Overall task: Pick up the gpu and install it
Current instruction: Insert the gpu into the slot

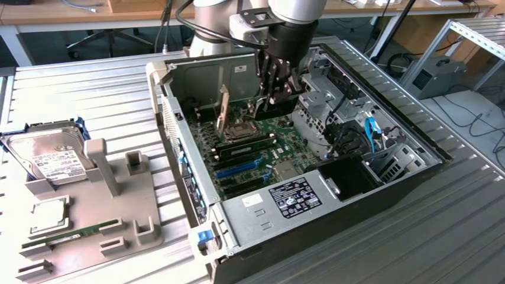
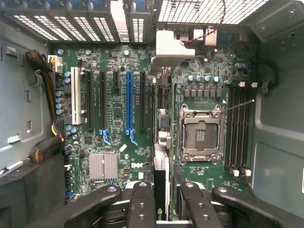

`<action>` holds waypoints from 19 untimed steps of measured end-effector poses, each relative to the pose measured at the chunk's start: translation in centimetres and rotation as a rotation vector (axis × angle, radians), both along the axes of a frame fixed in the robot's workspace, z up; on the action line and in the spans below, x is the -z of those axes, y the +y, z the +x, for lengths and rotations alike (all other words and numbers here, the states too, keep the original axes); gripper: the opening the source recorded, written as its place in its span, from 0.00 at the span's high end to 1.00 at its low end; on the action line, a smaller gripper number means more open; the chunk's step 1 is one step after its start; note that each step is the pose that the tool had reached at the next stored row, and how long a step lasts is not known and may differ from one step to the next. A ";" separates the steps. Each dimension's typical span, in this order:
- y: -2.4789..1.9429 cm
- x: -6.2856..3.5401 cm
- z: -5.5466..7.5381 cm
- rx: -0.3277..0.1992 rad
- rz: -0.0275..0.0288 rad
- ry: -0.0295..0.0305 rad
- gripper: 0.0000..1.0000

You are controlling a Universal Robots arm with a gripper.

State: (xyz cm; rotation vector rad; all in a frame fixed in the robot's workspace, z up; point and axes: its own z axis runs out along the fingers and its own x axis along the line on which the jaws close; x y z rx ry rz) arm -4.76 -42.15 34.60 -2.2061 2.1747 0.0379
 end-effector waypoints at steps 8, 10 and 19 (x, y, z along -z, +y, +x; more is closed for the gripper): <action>-0.04 0.17 0.0 0.000 0.0001 -0.0001 0.74; -0.05 0.21 0.0 0.000 0.0000 0.0000 0.74; -0.09 0.39 0.0 0.000 0.0001 -0.0001 0.74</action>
